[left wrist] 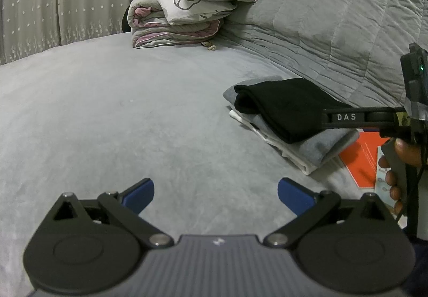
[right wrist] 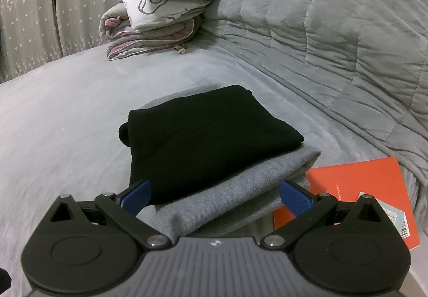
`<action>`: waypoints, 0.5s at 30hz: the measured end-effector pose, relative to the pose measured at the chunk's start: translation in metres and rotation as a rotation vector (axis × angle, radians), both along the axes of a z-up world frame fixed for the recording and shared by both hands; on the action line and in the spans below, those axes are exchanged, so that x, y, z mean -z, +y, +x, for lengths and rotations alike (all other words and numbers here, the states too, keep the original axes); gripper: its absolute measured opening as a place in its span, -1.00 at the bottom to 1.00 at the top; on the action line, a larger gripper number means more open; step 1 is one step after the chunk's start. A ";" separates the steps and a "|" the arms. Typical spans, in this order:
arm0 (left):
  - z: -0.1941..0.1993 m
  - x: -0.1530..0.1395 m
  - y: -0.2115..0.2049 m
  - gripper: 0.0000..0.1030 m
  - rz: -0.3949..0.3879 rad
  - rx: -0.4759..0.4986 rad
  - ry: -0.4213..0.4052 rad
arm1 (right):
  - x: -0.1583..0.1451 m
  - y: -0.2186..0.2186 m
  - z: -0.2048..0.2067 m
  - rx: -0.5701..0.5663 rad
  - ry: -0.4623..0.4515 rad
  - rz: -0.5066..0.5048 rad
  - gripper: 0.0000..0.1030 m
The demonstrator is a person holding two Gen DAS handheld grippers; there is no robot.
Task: Fold clothes
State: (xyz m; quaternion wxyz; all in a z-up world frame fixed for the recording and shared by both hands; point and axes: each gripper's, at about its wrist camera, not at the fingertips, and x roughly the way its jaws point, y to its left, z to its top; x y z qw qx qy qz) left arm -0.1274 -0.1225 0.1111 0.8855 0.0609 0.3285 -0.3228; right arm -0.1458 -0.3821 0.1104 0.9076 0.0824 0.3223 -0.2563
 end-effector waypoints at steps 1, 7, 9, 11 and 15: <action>0.000 0.000 0.000 1.00 0.000 0.000 0.000 | 0.000 0.000 0.000 -0.001 0.000 0.000 1.00; -0.001 0.001 0.000 1.00 0.003 -0.001 -0.008 | 0.001 0.000 0.000 -0.003 0.002 0.001 1.00; -0.002 0.001 -0.001 1.00 0.004 0.001 -0.013 | 0.001 0.001 0.000 -0.005 0.003 0.000 1.00; -0.003 0.001 -0.001 1.00 0.004 0.003 -0.014 | 0.001 0.001 0.000 -0.006 0.004 0.000 1.00; -0.002 0.002 -0.001 1.00 -0.003 0.005 -0.011 | 0.001 0.002 0.000 -0.005 0.005 0.001 1.00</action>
